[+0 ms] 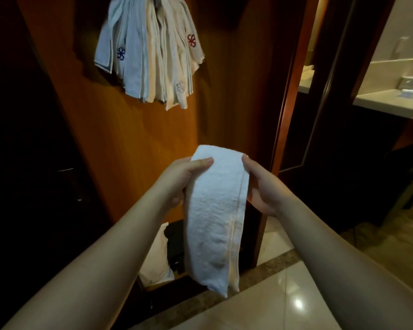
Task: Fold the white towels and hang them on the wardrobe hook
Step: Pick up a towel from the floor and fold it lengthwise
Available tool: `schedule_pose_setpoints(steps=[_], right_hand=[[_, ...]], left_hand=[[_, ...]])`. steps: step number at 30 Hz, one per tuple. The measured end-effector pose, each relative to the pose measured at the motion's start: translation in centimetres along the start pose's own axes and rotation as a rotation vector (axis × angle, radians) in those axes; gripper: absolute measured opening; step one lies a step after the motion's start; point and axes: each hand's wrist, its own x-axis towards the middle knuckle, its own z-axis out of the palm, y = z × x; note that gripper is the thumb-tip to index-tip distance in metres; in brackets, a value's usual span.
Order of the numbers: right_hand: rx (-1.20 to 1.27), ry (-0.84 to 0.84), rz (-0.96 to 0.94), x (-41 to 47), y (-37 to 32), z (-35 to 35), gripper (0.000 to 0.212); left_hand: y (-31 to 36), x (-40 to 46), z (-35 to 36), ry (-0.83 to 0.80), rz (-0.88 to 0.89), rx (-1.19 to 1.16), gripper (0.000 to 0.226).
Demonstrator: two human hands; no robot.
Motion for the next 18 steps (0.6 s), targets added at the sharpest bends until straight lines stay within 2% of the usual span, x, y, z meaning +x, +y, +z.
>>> schedule_pose_setpoints(steps=[3,5,8,10,13,15,18], right_hand=[[0.021,-0.038,0.015,0.1,0.2,0.2,0.048],[0.073,-0.049,0.005,0.3,0.0,0.6,0.056],[0.120,-0.033,-0.024,0.6,-0.5,1.5,0.058],[0.108,-0.014,-0.056,0.9,-1.0,2.0,0.055],[0.064,-0.027,-0.111,1.2,-2.3,2.9,0.058],[0.022,-0.021,-0.139,1.1,-3.1,3.6,0.056],[-0.022,0.013,-0.163,1.0,-3.7,4.1,0.055]], left_hand=[[0.3,-0.1,-0.2,-0.019,-0.003,0.077,0.042],[0.7,-0.3,-0.2,0.035,0.038,0.209,0.051],[0.4,-0.3,-0.4,0.357,0.240,0.564,0.059],[-0.3,-1.4,0.1,0.477,0.426,0.600,0.052],[-2.5,-2.9,1.7,0.399,0.567,0.662,0.036],[-3.5,-3.0,2.5,0.358,0.593,0.702,0.032],[-3.0,-2.7,2.9,0.406,0.575,0.630,0.028]])
